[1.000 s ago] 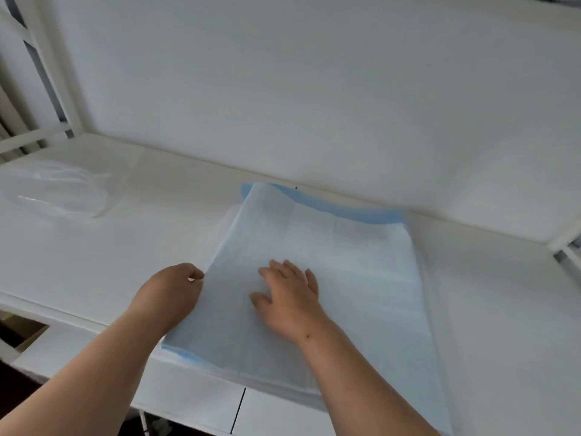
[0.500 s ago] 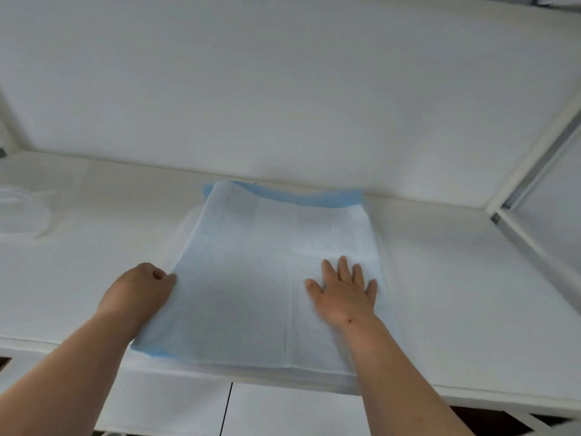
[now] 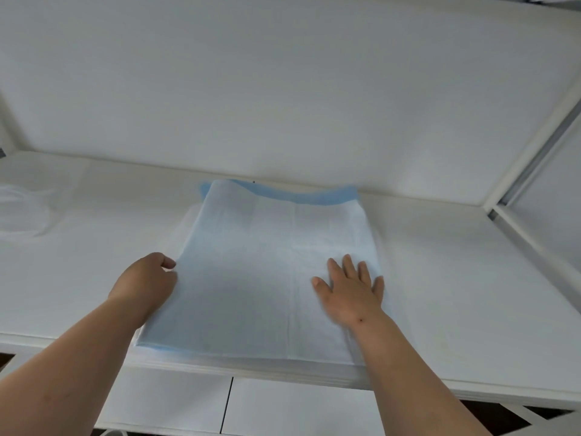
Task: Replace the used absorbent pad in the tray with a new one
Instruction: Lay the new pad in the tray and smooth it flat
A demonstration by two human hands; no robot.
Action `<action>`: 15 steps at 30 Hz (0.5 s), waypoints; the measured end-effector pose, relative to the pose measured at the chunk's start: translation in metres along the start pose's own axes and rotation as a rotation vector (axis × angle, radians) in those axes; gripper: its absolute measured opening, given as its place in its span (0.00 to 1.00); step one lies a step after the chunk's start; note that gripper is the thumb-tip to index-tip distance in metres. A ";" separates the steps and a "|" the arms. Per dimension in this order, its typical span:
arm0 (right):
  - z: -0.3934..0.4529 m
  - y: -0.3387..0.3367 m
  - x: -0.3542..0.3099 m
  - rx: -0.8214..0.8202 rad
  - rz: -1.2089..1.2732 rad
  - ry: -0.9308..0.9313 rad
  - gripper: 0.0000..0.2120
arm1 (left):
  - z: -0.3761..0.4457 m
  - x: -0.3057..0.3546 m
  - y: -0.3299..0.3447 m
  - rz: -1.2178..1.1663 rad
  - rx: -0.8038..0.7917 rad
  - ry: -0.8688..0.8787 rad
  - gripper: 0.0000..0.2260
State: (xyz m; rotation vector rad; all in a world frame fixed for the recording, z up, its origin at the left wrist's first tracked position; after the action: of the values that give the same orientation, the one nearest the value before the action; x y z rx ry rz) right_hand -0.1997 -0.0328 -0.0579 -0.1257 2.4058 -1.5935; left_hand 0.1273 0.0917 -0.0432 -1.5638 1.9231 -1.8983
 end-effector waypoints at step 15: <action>0.005 0.003 -0.010 0.008 -0.034 -0.007 0.35 | -0.006 0.006 0.005 0.361 0.170 0.177 0.16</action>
State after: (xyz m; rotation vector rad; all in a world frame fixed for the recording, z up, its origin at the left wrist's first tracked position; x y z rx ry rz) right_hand -0.1886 -0.0340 -0.0608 -0.1708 2.4043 -1.6150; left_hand 0.1176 0.0910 -0.0421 -0.9551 1.8869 -2.0251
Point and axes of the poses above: each hand's wrist, its own z-axis towards the middle knuckle, its own y-axis out of the palm, x = y × z, the point moved 3 cm from there along z, towards the middle knuckle, and after that the axes turned 8 degrees about -x, right-handed, at the moved point
